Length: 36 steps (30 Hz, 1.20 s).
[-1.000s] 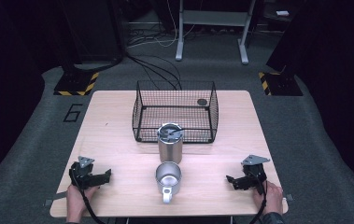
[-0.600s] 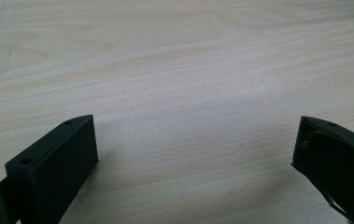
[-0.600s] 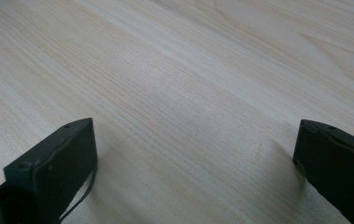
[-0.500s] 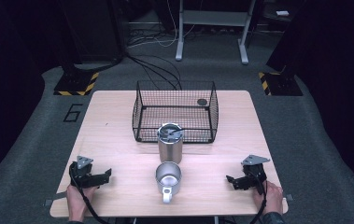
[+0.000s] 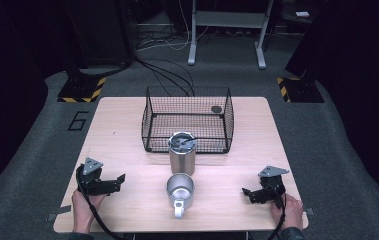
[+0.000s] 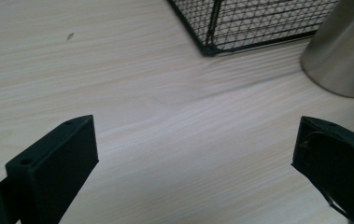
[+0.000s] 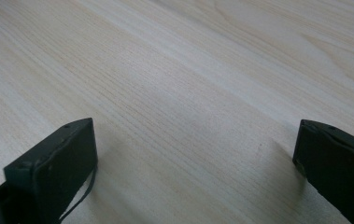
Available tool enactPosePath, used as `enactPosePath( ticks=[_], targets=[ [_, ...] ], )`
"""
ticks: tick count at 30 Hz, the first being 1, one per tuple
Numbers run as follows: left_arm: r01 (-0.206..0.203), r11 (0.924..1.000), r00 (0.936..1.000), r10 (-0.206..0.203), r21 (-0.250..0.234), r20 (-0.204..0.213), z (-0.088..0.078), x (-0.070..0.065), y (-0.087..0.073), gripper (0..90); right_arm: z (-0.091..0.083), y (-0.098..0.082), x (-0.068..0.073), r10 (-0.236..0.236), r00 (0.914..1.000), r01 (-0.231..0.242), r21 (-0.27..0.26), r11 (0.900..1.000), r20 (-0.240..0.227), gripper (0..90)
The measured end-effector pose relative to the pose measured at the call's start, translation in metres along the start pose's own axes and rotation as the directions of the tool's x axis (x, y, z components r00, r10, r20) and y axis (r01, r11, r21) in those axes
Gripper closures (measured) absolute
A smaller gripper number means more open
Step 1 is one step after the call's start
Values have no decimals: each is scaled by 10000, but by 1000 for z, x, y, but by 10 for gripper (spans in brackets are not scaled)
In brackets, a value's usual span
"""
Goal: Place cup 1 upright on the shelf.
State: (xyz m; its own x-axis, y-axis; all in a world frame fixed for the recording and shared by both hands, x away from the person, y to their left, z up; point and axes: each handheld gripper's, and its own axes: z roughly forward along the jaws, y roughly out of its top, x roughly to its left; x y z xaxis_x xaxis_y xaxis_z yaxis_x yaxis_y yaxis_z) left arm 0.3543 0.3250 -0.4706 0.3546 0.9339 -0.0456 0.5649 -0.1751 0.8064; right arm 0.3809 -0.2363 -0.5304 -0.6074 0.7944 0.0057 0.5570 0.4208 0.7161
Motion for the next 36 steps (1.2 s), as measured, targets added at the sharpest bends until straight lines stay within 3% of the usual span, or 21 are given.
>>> enactPosePath(
  ticks=[3, 9, 13, 20, 24, 26, 28, 29, 33, 36],
  targets=[
    [-252, 9997, 9992, 254, -66, 305, -2, -8, 11, 0, 0, 0, 0, -6, 10000, 6, -3, 10000, -1, 0],
    [-385, 9989, 9969, 403, -275, 675, -1, -18, 22, 0, 0, 0, 0, -4, 10000, 4, -2, 10000, 0, 0],
    [-714, 9962, 9917, 762, -491, 1037, -2, -29, 36, 0, 0, 0, 0, -5, 10000, 5, -2, 10000, 0, 0],
    [-909, 9940, 9856, 985, -602, 1377, 0, -37, 52, 0, 0, 0, 0, -3, 10000, 3, 0, 10000, -2, 0],
    [-1128, 9913, 9807, 1220, -674, 1526, 3, -45, 59, 0, 0, 0, 0, -4, 10000, 4, -2, 10000, 0, 0],
    [-1326, 9895, 9752, 1406, -568, 1711, 5, -51, 65, 0, 0, 0, 0, -2, 10000, 2, 0, 10000, -2, 0],
    [-1364, 9885, 9744, 1456, -645, 1711, 5, -53, 67, 1, 0, 0, 0, 0, 10000, 0, 0, 10000, 0, 0],
    [-1521, 9866, 9690, 1607, -595, 1877, 6, -56, 71, 1, 0, 0, 0, -2, 10000, 2, -1, 10000, -1, 0],
    [-1573, 9856, 9654, 1667, -622, 2005, 9, -61, 76, 0, 0, 0, 0, -9, 10000, 9, -2, 10000, 0, 0],
    [-1687, 9832, 9580, 1801, -693, 2230, 13, -69, 82, 0, 0, 0, 0, 3, 10000, -3, -1, 10000, -1, 0]
  ],
)
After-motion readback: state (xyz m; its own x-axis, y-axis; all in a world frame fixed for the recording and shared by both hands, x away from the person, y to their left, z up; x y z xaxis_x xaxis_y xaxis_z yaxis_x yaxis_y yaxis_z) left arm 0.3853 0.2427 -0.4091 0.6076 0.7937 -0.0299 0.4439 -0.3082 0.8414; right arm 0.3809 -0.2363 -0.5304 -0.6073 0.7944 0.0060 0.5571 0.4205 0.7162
